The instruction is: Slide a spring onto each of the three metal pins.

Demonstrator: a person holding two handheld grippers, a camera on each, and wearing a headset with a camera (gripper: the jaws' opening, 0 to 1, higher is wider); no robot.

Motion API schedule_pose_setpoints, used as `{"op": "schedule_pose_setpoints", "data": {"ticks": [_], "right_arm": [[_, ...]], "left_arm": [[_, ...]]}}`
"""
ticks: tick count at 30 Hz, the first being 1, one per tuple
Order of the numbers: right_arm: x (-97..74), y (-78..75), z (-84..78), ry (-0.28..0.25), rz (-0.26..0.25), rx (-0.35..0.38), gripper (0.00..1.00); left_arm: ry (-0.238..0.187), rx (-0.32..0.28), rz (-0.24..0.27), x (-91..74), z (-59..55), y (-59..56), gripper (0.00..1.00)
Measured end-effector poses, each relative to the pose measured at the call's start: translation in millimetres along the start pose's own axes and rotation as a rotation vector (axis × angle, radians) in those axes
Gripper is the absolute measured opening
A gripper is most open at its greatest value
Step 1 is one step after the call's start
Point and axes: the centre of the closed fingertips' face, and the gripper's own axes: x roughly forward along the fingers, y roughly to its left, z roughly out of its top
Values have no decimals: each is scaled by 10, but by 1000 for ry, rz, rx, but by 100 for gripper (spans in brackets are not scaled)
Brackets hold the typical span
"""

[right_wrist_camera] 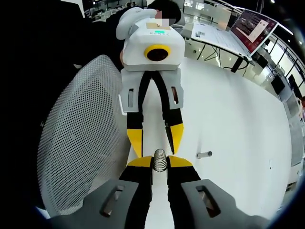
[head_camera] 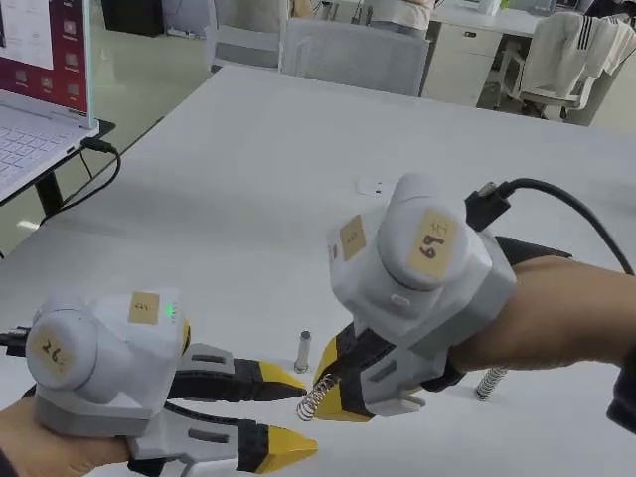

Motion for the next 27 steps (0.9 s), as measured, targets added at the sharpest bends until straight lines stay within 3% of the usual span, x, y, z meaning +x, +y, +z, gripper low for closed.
{"op": "schedule_pose_setpoints", "data": {"ticks": [8, 27], "right_arm": [[-1, -43, -33, 9, -6, 11, 9], [-16, -278, -80, 28, -39, 33, 9]], "left_arm": [[-9, -20, 51, -67, -25, 103, 39], [-31, -49, 140, -198, -96, 231, 53]]}}
